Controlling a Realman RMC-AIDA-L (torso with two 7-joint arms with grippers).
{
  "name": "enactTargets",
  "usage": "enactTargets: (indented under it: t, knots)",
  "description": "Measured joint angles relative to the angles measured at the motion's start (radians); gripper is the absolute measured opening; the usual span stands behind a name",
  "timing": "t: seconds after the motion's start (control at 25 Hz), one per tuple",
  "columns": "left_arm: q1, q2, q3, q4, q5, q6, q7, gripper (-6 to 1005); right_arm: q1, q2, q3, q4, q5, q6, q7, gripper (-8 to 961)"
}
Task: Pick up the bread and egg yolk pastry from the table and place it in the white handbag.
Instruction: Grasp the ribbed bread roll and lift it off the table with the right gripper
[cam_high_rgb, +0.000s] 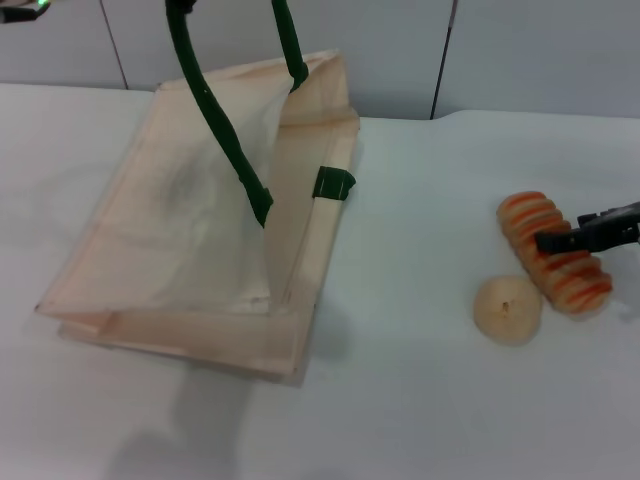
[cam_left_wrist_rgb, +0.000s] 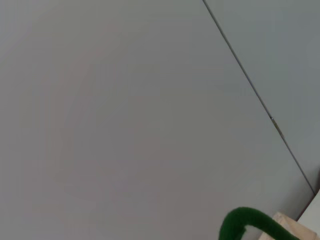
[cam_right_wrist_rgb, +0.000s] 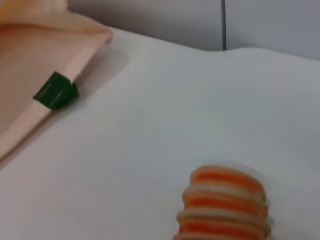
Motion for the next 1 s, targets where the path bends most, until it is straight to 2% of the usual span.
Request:
enactTargets:
  t: [0.6,1.0]
  knots:
    - [-0.008,0.001,0.0,-0.002,0.02,-0.02,0.0,113,0.012,-0.003,-0.03,0.012,-0.022,-0.035,0.039,840]
    - [-0.02,0.001,0.0,-0.002,0.023,-0.027,0.0,114,0.012,-0.008,-0.101,0.012,-0.04,-0.034,0.094,842]
